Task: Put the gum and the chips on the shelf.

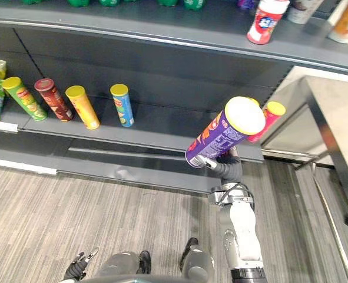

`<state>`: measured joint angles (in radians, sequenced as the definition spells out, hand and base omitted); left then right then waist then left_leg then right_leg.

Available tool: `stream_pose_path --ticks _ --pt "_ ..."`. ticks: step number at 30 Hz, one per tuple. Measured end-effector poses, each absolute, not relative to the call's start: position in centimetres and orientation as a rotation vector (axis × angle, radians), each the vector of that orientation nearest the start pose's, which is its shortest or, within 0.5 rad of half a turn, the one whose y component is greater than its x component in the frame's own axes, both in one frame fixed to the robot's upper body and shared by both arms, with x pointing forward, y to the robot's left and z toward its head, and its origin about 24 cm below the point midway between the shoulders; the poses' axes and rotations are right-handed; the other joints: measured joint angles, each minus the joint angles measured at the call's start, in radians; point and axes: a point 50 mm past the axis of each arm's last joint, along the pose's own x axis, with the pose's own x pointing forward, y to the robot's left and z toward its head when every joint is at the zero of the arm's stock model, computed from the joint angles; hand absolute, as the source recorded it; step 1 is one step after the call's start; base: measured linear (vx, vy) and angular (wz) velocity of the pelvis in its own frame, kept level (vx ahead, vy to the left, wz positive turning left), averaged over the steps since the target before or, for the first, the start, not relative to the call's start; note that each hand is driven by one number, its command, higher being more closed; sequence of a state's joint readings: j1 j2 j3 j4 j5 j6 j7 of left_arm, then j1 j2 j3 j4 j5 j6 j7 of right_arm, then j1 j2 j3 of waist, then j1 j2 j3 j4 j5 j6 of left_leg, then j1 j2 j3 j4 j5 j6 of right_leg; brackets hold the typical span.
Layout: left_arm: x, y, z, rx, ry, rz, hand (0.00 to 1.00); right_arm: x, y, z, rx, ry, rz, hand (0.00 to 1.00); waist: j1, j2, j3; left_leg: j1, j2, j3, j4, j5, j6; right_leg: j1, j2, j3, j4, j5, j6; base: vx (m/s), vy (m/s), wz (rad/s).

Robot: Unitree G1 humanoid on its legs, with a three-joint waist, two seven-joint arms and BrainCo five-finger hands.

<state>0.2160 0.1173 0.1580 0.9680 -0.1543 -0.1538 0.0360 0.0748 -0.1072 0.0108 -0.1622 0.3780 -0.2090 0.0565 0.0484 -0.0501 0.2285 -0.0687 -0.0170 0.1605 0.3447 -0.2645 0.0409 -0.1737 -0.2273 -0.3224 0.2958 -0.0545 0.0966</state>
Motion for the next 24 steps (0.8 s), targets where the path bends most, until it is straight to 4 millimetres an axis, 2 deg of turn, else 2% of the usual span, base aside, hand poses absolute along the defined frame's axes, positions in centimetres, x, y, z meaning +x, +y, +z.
stream_pose_path --ticks 3,9,12,15,16,18,19,20,22,23,24 --pt "6.3 22.6 -15.4 -0.070 1.003 0.390 0.00 23.6 -16.8 8.6 0.298 -0.316 0.068 1.00 0.009 0.001 0.000 0.005 0.046 0.024 0.002 -0.014 -0.025 0.005 0.050 0.004 -0.021 -0.008 -0.016 0.16 -0.121 -0.28" --pt "6.1 22.6 -15.6 -0.068 1.019 0.386 0.00 23.2 -17.1 8.2 0.331 -0.306 0.055 1.00 -0.017 0.008 0.003 0.045 0.072 0.027 -0.060 0.008 -0.068 0.005 0.078 -0.002 0.002 -0.039 -0.054 0.10 -0.127 -0.06" --pt "6.2 22.5 -15.6 -0.064 1.018 0.380 0.00 22.8 -17.2 7.7 0.339 -0.282 0.046 1.00 -0.019 0.009 0.004 0.058 0.079 0.026 -0.061 0.005 -0.073 0.003 0.078 -0.001 0.046 -0.086 -0.061 0.02 -0.103 0.06" --pt "6.4 22.5 -15.5 -0.065 1.012 0.377 0.00 22.3 -17.1 7.1 0.363 -0.258 0.051 1.00 -0.018 0.014 0.007 0.040 0.106 0.025 0.011 -0.018 -0.100 0.005 0.091 -0.002 0.072 -0.144 -0.076 -0.01 -0.107 0.07" --pt "6.5 22.6 -15.5 -0.064 1.011 0.376 0.00 22.2 -17.0 7.0 0.368 -0.252 0.054 1.00 -0.018 0.014 0.007 0.020 0.115 0.027 0.059 -0.018 -0.101 0.008 0.095 -0.002 0.075 -0.152 -0.077 -0.04 -0.134 0.01" --pt "6.5 22.3 -15.6 -0.078 1.011 0.374 0.00 22.1 -16.8 7.1 0.369 -0.253 0.073 1.00 -0.017 0.032 0.013 -0.067 0.169 0.041 0.283 -0.001 -0.080 0.027 0.119 0.000 0.084 -0.164 -0.092 -0.03 -0.140 -0.15" --pt "6.4 22.1 -15.6 -0.084 1.013 0.370 0.00 22.1 -16.7 7.1 0.371 -0.256 0.076 1.00 -0.017 0.041 0.014 -0.087 0.187 0.047 0.343 0.016 -0.075 0.036 0.124 0.003 0.094 -0.169 -0.101 0.01 -0.116 -0.18" --pt "6.7 22.1 -15.6 -0.084 1.006 0.363 0.00 22.0 -16.8 7.2 0.370 -0.261 0.075 1.00 -0.019 0.047 0.011 -0.109 0.196 0.050 0.393 0.062 -0.077 0.046 0.123 0.007 0.094 -0.174 -0.109 0.02 -0.075 -0.09" --pt "7.3 22.2 -15.4 -0.080 0.988 0.358 0.00 22.0 -16.7 7.6 0.373 -0.279 0.075 1.00 -0.021 0.039 0.016 -0.148 0.204 0.062 0.439 0.098 -0.065 0.046 0.112 0.014 0.088 -0.175 -0.112 0.01 -0.068 -0.01" --pt "7.6 22.1 -15.3 -0.077 0.976 0.350 0.00 22.0 -16.7 7.8 0.375 -0.294 0.072 1.00 -0.021 0.043 0.018 -0.158 0.222 0.070 0.391 0.065 -0.063 0.043 0.108 0.021 0.089 -0.179 -0.117 0.00 -0.062 -0.06" --pt "7.6 22.1 -15.3 -0.077 0.977 0.349 0.00 22.0 -16.7 7.9 0.374 -0.294 0.070 1.00 -0.021 0.035 0.023 -0.159 0.229 0.067 0.358 0.058 -0.069 0.043 0.108 0.028 0.089 -0.179 -0.118 0.02 -0.051 -0.18"
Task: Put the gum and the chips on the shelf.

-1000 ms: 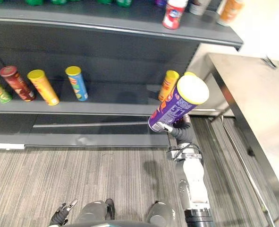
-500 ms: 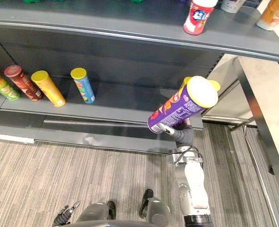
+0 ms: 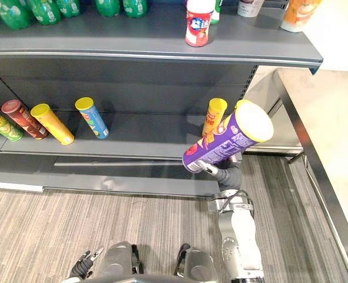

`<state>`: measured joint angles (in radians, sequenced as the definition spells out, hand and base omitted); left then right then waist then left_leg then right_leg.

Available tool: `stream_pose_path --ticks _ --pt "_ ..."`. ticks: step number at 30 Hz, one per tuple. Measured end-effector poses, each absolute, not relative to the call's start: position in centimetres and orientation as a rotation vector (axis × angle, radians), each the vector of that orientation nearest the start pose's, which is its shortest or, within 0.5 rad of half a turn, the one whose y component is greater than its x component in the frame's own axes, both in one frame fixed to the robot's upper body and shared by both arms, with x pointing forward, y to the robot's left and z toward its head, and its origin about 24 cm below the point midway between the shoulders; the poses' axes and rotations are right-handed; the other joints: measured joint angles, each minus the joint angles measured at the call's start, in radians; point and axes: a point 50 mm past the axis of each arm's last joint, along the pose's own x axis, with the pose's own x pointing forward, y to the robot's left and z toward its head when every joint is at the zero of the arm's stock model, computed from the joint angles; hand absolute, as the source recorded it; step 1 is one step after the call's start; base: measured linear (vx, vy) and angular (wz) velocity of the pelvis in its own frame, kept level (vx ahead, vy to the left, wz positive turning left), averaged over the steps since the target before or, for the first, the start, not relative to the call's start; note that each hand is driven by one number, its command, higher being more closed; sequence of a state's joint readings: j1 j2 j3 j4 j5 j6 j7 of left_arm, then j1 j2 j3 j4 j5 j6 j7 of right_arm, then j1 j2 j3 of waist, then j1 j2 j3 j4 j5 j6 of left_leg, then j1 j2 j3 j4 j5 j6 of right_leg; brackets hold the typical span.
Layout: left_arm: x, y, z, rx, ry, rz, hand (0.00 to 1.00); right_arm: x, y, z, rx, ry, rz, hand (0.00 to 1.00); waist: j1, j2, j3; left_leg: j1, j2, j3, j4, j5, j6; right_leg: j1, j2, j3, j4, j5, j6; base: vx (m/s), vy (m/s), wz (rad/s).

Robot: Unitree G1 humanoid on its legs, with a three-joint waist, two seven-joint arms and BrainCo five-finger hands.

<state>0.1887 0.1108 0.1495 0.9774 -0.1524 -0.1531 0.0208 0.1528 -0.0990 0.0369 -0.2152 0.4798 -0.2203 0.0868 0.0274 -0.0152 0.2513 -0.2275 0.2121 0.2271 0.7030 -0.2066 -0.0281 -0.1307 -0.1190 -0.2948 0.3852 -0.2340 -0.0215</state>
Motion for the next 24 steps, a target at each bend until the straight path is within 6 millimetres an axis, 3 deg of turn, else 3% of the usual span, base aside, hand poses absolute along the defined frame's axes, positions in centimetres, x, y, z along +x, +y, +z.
stream_pose_path --ticks 3,5,6,7,8,10,13,17,21,24 --pt "7.2 22.0 -15.5 -0.066 0.993 0.337 0.00 22.2 -16.4 8.0 0.380 -0.299 0.074 1.00 0.000 0.003 -0.001 0.003 0.023 -0.047 -0.213 0.004 -0.030 -0.016 -0.001 0.031 0.004 0.000 0.000 0.04 0.046 -0.30" --pt "7.2 21.8 -15.5 -0.043 1.000 0.317 0.00 22.4 -16.3 8.0 0.380 -0.299 0.078 1.00 -0.004 0.010 -0.004 0.020 0.028 -0.049 -0.336 0.045 -0.049 -0.033 -0.001 0.049 0.016 -0.003 0.009 0.09 0.159 -0.38" --pt "7.0 21.6 -15.6 -0.022 1.010 0.305 0.00 22.5 -16.3 7.8 0.378 -0.291 0.077 1.00 -0.003 0.027 -0.010 0.045 0.029 -0.045 -0.398 0.074 -0.064 -0.039 0.002 0.068 0.029 -0.008 0.026 0.13 0.238 -0.52" --pt "6.7 21.5 -15.7 -0.012 1.023 0.296 0.00 22.6 -16.3 7.6 0.377 -0.279 0.074 1.00 -0.003 0.031 -0.010 0.075 0.026 -0.042 -0.444 0.128 -0.098 -0.042 0.007 0.091 0.040 -0.012 0.042 0.14 0.257 -0.56" --pt "6.7 21.8 -15.6 0.005 1.024 0.292 0.00 22.7 -16.2 7.3 0.381 -0.268 0.072 1.00 -0.002 0.018 -0.008 0.083 0.020 -0.028 -0.443 0.128 -0.103 -0.042 -0.003 0.104 0.041 -0.011 0.052 0.16 0.251 -0.43" --pt "7.1 22.1 -15.5 0.039 1.018 0.273 0.00 22.8 -15.8 7.2 0.391 -0.264 0.076 1.00 -0.019 -0.009 -0.011 0.092 -0.022 0.006 -0.456 0.120 -0.086 -0.040 -0.042 0.126 0.006 0.018 0.101 0.15 0.224 -0.18" --pt "7.6 22.0 -15.5 0.054 1.009 0.259 0.00 23.2 -14.8 7.6 0.367 -0.274 0.110 1.00 -0.021 -0.006 -0.010 0.091 -0.062 0.045 -0.458 0.108 -0.065 -0.030 -0.074 0.157 -0.061 0.066 0.141 0.14 0.248 -0.21" --pt "8.7 21.9 -15.2 0.100 0.985 0.236 0.00 24.3 -12.8 7.6 0.333 -0.255 0.176 1.00 -0.010 0.001 -0.005 0.077 -0.091 0.073 -0.456 0.099 -0.050 -0.016 -0.097 0.173 -0.157 0.133 0.169 0.05 0.166 -0.20" --pt "11.1 21.9 -14.5 0.121 0.901 0.267 0.00 25.5 -10.9 6.8 0.277 -0.204 0.213 1.00 0.008 0.010 0.010 0.036 -0.111 0.055 -0.449 0.097 -0.043 -0.023 -0.116 0.151 -0.186 0.151 0.181 -0.03 0.103 0.22" --pt "13.1 21.6 -13.6 0.128 0.827 0.306 0.00 26.9 -9.2 7.0 0.212 -0.198 0.247 1.00 0.026 0.034 0.052 0.002 -0.115 0.022 -0.429 0.094 -0.029 -0.033 -0.123 0.122 -0.169 0.150 0.182 -0.08 0.036 0.30"
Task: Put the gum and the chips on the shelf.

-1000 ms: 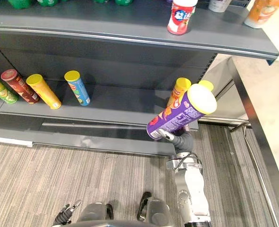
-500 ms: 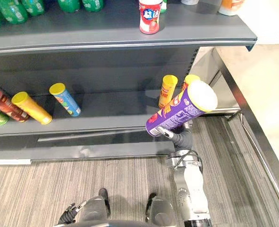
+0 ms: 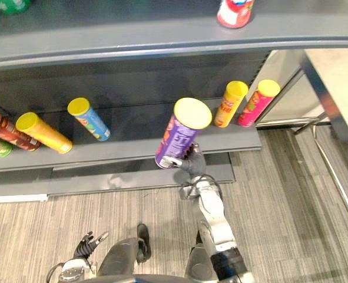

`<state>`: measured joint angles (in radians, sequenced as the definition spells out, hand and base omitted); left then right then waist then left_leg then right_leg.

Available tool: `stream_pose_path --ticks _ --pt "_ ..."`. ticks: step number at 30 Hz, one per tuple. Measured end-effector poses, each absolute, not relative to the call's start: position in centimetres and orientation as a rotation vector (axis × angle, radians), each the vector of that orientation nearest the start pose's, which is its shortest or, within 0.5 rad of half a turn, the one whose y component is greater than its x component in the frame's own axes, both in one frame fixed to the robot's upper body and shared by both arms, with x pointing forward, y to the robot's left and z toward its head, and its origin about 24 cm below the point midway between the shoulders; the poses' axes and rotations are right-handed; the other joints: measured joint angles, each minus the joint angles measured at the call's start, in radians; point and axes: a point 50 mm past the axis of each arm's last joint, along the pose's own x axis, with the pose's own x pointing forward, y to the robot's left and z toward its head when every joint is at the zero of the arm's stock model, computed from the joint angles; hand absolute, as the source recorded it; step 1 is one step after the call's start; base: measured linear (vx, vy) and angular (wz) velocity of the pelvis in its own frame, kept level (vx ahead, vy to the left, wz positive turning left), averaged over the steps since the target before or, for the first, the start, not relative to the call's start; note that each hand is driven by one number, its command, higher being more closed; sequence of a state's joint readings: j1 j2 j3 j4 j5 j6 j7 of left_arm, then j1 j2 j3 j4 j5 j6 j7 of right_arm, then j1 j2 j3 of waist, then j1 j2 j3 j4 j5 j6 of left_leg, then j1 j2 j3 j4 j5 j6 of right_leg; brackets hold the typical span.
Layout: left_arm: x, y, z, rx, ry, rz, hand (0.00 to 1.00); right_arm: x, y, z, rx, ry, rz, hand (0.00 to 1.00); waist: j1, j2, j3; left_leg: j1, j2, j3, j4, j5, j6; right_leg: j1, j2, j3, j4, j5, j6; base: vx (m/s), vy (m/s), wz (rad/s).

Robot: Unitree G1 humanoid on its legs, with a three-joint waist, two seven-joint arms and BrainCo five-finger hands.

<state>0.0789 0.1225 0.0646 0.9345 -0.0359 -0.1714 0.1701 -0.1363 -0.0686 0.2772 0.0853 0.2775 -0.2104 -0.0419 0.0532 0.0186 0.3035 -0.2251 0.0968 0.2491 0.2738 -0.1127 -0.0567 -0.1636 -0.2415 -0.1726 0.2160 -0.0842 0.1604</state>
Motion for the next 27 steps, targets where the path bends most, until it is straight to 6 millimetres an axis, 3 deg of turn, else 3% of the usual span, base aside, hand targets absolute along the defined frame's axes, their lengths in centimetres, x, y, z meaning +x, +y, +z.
stream_pose_path --ticks 4,8,11,15,20,24,27 --pt "17.2 20.0 -11.3 0.126 0.642 0.291 0.00 29.9 -7.8 9.3 0.132 -0.260 0.219 1.00 0.034 0.020 0.071 -0.075 -0.016 -0.052 0.014 0.029 0.025 -0.078 -0.027 -0.046 0.106 -0.033 -0.008 -0.12 -0.014 0.36" --pt "18.8 18.8 -9.7 0.072 0.534 0.287 0.00 32.6 -7.6 10.9 0.090 -0.286 0.132 1.00 0.043 0.025 0.109 -0.125 -0.035 -0.096 0.035 0.041 0.019 -0.130 -0.057 -0.079 0.203 -0.076 -0.015 -0.09 -0.044 0.45" --pt "19.8 18.7 -8.5 0.071 0.467 0.295 0.00 35.1 -9.3 12.8 0.052 -0.301 -0.007 1.00 0.072 0.039 0.121 -0.176 -0.036 -0.128 0.044 0.059 0.016 -0.171 -0.063 -0.109 0.246 -0.094 -0.028 -0.07 -0.074 0.33" --pt "20.7 18.2 -7.4 0.060 0.396 0.288 0.00 38.0 -13.8 17.3 0.067 -0.370 -0.258 1.00 0.100 0.066 0.145 -0.248 -0.042 -0.175 0.045 0.093 0.013 -0.235 -0.078 -0.153 0.303 -0.120 -0.045 -0.05 -0.094 0.36" --pt "21.0 17.3 -7.2 0.034 0.386 0.274 0.00 38.6 -17.6 21.4 0.128 -0.465 -0.457 1.00 0.128 0.085 0.174 -0.293 -0.034 -0.185 0.045 0.119 0.014 -0.290 -0.078 -0.165 0.345 -0.128 -0.059 0.01 -0.081 0.07" --pt "22.1 16.1 -6.0 0.001 0.325 0.257 0.00 38.3 -19.7 22.5 0.134 -0.498 -0.572 1.00 0.133 0.096 0.180 -0.335 -0.033 -0.209 0.045 0.130 0.008 -0.318 -0.080 -0.194 0.356 -0.133 -0.067 0.02 -0.054 0.15" --pt "22.7 15.5 -5.2 -0.015 0.287 0.245 0.00 38.2 -19.9 22.9 0.151 -0.509 -0.596 1.00 0.141 0.100 0.181 -0.362 -0.034 -0.206 0.046 0.135 0.008 -0.350 -0.091 -0.204 0.382 -0.144 -0.073 0.03 -0.071 0.09"
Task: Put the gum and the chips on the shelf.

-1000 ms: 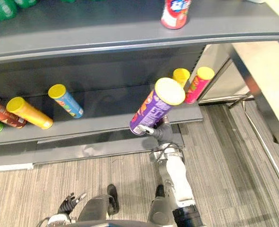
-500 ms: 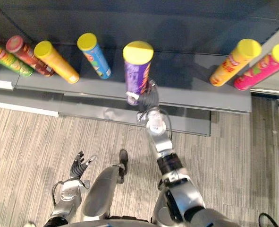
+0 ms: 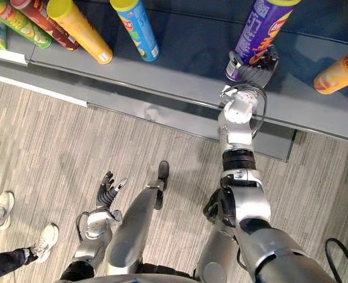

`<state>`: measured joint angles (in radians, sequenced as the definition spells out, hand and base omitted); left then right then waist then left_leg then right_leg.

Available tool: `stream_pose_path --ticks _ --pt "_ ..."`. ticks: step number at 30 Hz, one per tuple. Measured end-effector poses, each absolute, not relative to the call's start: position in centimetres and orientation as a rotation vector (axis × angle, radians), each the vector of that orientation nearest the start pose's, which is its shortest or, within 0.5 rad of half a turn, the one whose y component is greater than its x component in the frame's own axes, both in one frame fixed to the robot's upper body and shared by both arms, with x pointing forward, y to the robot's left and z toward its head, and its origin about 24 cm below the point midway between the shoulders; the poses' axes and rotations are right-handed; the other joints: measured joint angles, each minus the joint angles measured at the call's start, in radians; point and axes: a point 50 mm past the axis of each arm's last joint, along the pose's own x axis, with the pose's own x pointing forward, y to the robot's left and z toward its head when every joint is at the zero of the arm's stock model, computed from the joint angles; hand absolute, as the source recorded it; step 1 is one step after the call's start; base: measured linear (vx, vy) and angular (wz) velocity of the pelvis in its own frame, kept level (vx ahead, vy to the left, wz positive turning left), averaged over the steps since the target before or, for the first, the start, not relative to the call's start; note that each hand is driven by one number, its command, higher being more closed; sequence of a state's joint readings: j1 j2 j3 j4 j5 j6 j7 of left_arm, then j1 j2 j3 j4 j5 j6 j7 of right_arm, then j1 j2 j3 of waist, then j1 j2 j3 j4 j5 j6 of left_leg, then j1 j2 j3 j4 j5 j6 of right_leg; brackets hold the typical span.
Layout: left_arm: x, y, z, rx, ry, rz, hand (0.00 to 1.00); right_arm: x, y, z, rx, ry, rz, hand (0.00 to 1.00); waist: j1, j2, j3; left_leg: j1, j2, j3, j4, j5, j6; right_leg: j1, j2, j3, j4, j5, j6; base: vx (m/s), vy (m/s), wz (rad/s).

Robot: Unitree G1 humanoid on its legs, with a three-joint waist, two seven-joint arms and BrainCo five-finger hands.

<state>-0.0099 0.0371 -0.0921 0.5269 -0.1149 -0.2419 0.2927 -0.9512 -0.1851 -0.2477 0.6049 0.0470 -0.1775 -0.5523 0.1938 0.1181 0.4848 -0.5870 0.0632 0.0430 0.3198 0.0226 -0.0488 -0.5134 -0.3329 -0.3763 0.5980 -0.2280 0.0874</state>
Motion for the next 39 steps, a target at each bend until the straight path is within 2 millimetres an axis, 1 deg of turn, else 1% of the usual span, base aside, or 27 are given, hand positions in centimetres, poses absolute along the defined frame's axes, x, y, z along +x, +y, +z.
stream_pose_path --ticks 2,5,8,10,11,13,17,19,22,26,30,33,36,39 --pt "22.9 15.5 -5.0 -0.018 0.275 0.247 0.00 38.2 -19.6 22.9 0.160 -0.508 -0.594 1.00 0.002 0.002 0.001 -0.008 0.001 0.001 0.000 0.003 0.000 -0.011 -0.002 -0.002 0.009 -0.002 -0.002 0.03 -0.058 0.03" --pt "23.1 15.1 -4.6 -0.038 0.261 0.251 0.00 38.1 -18.7 23.1 0.188 -0.518 -0.573 1.00 0.000 0.003 0.001 -0.017 0.003 0.007 0.003 0.003 -0.001 -0.025 -0.006 -0.002 0.018 -0.004 -0.005 0.03 -0.057 -0.04" --pt "23.5 14.4 -3.9 -0.066 0.227 0.248 0.00 38.0 -17.9 23.3 0.197 -0.530 -0.551 1.00 0.000 0.004 0.001 -0.041 0.010 0.013 0.022 -0.001 -0.006 -0.044 -0.010 -0.006 0.037 -0.011 -0.009 0.01 -0.057 0.02" --pt "23.9 14.4 -3.6 -0.069 0.214 0.252 0.00 38.1 -17.2 23.3 0.204 -0.529 -0.530 1.00 0.001 0.004 0.001 -0.056 0.026 0.041 0.036 -0.007 -0.007 -0.059 -0.013 -0.006 0.057 -0.024 -0.013 -0.02 -0.076 0.05" --pt "24.1 14.5 -3.5 -0.071 0.211 0.254 0.00 38.1 -17.1 23.3 0.208 -0.528 -0.527 1.00 0.001 0.004 0.001 -0.060 0.027 0.044 0.036 -0.007 -0.007 -0.063 -0.015 -0.008 0.061 -0.026 -0.014 -0.01 -0.089 0.10" --pt "24.3 14.4 -3.1 -0.095 0.195 0.260 0.00 38.1 -16.8 23.3 0.208 -0.526 -0.519 1.00 0.003 0.005 0.001 -0.073 0.051 0.084 0.040 0.000 -0.003 -0.079 -0.025 -0.015 0.083 -0.042 -0.019 0.00 -0.113 0.16" --pt "24.4 14.3 -2.7 -0.127 0.182 0.270 0.00 38.1 -16.6 23.6 0.197 -0.539 -0.508 1.00 0.005 0.005 0.001 -0.109 0.056 0.083 0.059 0.009 0.005 -0.114 -0.030 -0.024 0.108 -0.052 -0.025 0.03 -0.086 0.07" --pt "24.5 14.0 -2.6 -0.139 0.178 0.270 0.00 38.1 -16.7 23.7 0.191 -0.543 -0.510 1.00 0.006 0.005 0.001 -0.126 0.057 0.081 0.067 0.009 0.005 -0.130 -0.033 -0.026 0.119 -0.054 -0.026 0.02 -0.050 0.03" --pt "24.6 13.6 -2.2 -0.158 0.164 0.264 0.00 38.0 -17.4 24.3 0.159 -0.565 -0.521 1.00 0.008 0.005 0.001 -0.153 0.056 0.074 0.076 0.011 0.006 -0.151 -0.036 -0.032 0.129 -0.058 -0.029 0.03 -0.067 0.06" --pt "24.8 13.6 -1.7 -0.175 0.140 0.268 0.00 37.8 -18.7 27.1 0.132 -0.644 -0.545 1.00 0.009 0.010 0.001 -0.195 0.054 0.053 0.090 0.014 0.004 -0.177 -0.042 -0.051 0.145 -0.065 -0.034 0.02 -0.065 0.11" --pt "24.9 13.6 -1.4 -0.209 0.129 0.274 0.00 37.8 -19.3 28.9 0.113 -0.687 -0.556 1.00 0.027 0.013 0.001 -0.211 0.054 0.055 0.089 0.020 0.003 -0.203 -0.045 -0.049 0.157 -0.068 -0.038 0.03 -0.074 0.00" --pt "24.9 13.6 -1.2 -0.251 0.127 0.283 0.00 38.0 -19.5 28.8 0.078 -0.677 -0.556 1.00 0.032 0.014 0.001 -0.214 0.055 0.053 0.088 0.021 0.002 -0.205 -0.046 -0.051 0.157 -0.068 -0.039 0.04 -0.076 0.01" --pt "24.9 13.7 -1.2 -0.287 0.129 0.292 0.00 38.1 -19.2 28.9 0.068 -0.675 -0.544 1.00 0.032 0.014 0.001 -0.230 0.055 0.053 0.091 0.021 0.003 -0.221 -0.046 -0.052 0.158 -0.069 -0.039 0.04 -0.060 -0.01" --pt "24.9 13.7 -1.2 -0.287 0.130 0.294 0.00 38.3 -18.8 28.8 0.063 -0.661 -0.534 1.00 0.036 0.014 0.001 -0.241 0.057 0.055 0.098 0.021 0.003 -0.232 -0.046 -0.049 0.161 -0.068 -0.039 0.04 -0.062 -0.02"
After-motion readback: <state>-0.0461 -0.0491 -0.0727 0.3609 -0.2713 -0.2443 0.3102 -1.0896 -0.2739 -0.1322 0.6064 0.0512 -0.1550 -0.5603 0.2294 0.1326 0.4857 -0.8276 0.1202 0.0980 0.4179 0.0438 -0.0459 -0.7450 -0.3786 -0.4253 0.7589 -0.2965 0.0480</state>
